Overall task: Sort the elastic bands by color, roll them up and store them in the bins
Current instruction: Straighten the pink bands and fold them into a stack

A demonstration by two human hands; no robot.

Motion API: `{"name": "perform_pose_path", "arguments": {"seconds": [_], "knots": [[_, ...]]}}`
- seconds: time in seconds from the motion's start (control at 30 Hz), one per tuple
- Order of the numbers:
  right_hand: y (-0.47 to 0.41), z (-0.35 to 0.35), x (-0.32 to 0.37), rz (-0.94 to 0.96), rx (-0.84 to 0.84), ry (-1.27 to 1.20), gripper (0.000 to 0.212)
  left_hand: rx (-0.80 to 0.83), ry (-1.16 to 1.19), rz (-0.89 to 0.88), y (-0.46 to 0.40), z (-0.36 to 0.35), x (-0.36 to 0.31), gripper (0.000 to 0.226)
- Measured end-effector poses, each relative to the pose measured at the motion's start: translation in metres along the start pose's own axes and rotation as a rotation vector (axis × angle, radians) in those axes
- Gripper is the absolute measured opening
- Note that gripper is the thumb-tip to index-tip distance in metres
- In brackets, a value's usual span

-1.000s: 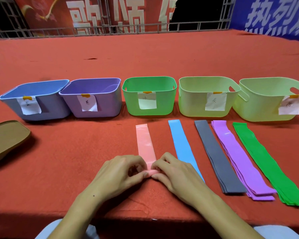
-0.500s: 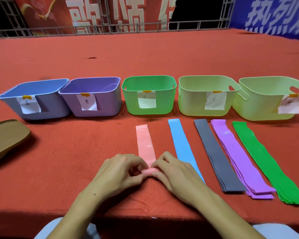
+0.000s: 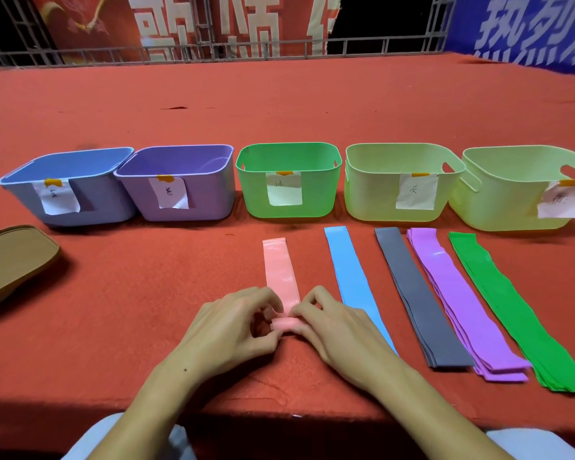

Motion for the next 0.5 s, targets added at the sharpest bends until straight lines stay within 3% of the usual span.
{"name": "perform_pose_path", "arguments": {"seconds": [0.2,0.33,0.5], "knots": [[-0.0005,-0.0023,-0.0010,-0.007,0.009,0.036,0.041,-0.015,-0.034,-0.037,-0.0017,-0.0003,-0.0016,0.031],[-0.0007,-0.0020,-0.0002,-0.016,0.013,0.012,0.056,-0.027,-0.072,-0.036,-0.0022,-0.0008,-0.0006,0.031],[0.0018,0.0011,0.0001,-0.005,-0.022,-0.018,0.031,-0.024,-0.111,-0.030,-0.0029,-0.0027,0.0023,0.033]]}}
Point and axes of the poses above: each hand's wrist, its own y-axis away from the middle knuckle, its own z-axis out of the back of the hand, x = y × z, the point moved 2 cm from there along -y, towards the middle knuckle, and after that the axes turned 12 degrees about -z, right-handed, at the moved point
